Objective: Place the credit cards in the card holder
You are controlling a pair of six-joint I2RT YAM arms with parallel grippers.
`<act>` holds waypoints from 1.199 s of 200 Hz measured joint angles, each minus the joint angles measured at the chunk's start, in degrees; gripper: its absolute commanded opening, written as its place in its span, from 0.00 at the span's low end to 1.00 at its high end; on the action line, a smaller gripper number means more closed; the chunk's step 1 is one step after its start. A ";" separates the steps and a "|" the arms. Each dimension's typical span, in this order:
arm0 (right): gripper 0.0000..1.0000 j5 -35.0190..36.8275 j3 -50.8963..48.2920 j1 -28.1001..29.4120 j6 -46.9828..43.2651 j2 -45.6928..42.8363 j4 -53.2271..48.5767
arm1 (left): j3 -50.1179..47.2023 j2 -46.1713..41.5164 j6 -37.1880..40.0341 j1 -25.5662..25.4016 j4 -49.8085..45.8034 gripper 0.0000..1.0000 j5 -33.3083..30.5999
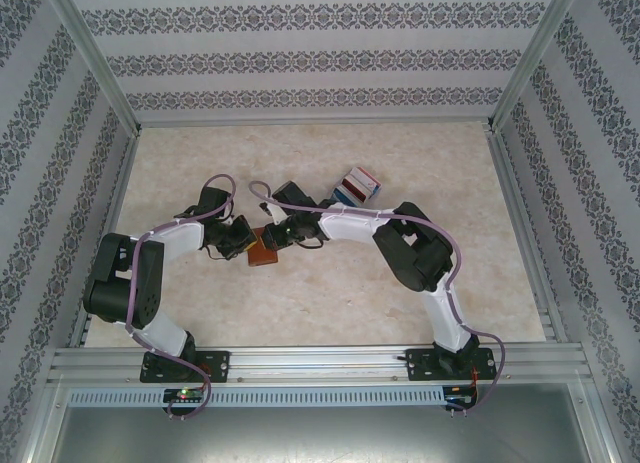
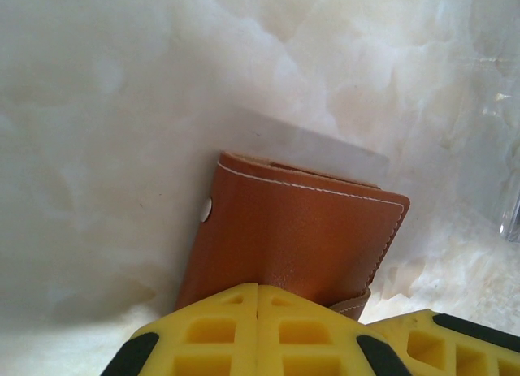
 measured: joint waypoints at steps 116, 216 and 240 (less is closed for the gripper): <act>0.35 0.22 -1.64 -0.37 2.95 -2.47 -3.21 | 1.40 -1.01 1.46 0.72 -2.69 0.11 -0.39; 0.98 20.98 -35.15 -6.78 -6.45 -48.54 14.58 | 9.62 -21.53 15.10 2.03 -6.58 0.87 -18.43; 0.98 32.74 -41.55 -8.31 -12.76 -61.16 17.14 | 6.23 -24.76 21.42 1.05 -3.15 1.00 -22.67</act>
